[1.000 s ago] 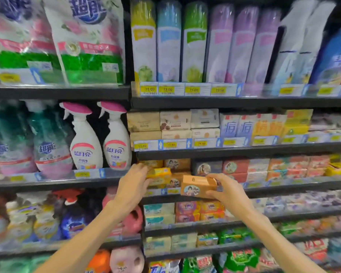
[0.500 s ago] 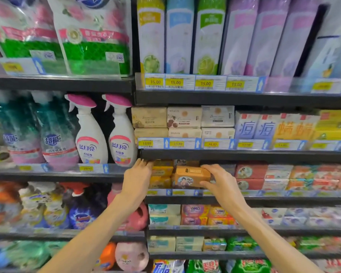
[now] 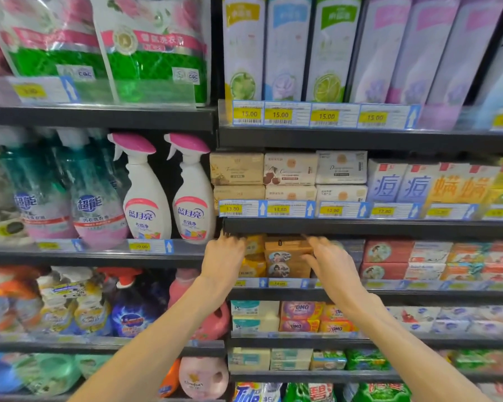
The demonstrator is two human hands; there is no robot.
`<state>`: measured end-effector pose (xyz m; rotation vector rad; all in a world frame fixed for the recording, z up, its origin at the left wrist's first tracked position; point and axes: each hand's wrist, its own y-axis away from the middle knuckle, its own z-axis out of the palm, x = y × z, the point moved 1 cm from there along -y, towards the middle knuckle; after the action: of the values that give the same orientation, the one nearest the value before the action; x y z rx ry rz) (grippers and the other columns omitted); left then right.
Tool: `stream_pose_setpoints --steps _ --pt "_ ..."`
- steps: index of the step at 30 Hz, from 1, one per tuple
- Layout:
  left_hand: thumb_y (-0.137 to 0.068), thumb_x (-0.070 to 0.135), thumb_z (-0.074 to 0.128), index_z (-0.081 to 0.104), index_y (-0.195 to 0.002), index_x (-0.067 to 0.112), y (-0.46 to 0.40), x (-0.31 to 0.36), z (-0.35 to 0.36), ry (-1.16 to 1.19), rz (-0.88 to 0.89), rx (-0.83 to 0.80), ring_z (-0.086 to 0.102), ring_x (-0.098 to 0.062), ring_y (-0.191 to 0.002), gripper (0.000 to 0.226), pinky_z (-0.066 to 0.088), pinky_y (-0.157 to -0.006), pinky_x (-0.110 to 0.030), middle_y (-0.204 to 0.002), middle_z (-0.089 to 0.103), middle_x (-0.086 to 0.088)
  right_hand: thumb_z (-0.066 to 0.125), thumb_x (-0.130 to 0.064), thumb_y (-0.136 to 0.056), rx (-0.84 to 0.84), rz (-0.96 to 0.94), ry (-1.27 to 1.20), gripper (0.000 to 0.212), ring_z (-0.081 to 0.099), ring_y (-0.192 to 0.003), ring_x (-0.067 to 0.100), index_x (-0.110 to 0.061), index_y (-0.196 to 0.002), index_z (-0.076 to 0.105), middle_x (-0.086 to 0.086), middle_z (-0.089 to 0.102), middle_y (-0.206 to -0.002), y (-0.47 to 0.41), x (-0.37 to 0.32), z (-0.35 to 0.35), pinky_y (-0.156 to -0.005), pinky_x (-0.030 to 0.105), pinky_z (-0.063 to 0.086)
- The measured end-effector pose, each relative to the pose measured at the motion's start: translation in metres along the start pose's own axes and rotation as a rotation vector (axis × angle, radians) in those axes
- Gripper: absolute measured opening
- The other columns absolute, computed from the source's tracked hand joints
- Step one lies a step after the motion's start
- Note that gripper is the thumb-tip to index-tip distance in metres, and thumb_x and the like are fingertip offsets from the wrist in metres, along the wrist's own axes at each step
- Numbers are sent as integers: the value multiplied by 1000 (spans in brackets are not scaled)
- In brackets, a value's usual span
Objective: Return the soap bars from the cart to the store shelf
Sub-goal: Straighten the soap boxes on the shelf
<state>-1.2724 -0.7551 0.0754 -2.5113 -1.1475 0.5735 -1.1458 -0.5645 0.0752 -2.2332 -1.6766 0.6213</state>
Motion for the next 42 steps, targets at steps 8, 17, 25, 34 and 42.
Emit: stream_pose_setpoints --steps 8,17,25,34,42 --pt "-88 4 59 69 -99 20 -6 7 -10 -164 32 -112 71 -22 -88 22 50 -67 -31 -91 74 0 85 -34 -72 -15 -22 330 36 64 -93 28 -13 -97 71 6 70 -92 -7 2 3 -71 38 57" --pt "-89 3 64 68 -103 14 -12 13 -11 -105 10 -218 71 -27 -93 19 51 -72 -34 -97 73 -3 96 -11 -46 -19 8 482 36 62 -67 35 -8 -71 70 13 64 -69 -20 3 19 -65 40 56" --pt "-89 2 63 68 -105 13 -16 14 -3 -92 15 -184 71 -28 -96 19 53 -77 -35 -101 74 -5 91 1 -40 -44 4 473 36 61 -65 36 -6 -67 68 15 63 -70 -18 0 16 -68 42 56" --pt "-94 1 56 63 -115 11 -13 17 1 -85 15 -170 68 -28 -103 24 53 -76 -34 -108 71 -7 90 -4 -53 17 10 483 33 63 -76 35 -9 -79 71 13 66 -78 -15 1 20 -79 45 53" --pt "-91 2 64 64 -116 11 -12 19 2 -17 -32 -208 66 -27 -107 27 53 -77 -34 -111 71 -8 82 -2 -62 60 33 458 32 62 -94 38 -9 -91 71 15 68 -92 -10 0 27 -96 56 42"
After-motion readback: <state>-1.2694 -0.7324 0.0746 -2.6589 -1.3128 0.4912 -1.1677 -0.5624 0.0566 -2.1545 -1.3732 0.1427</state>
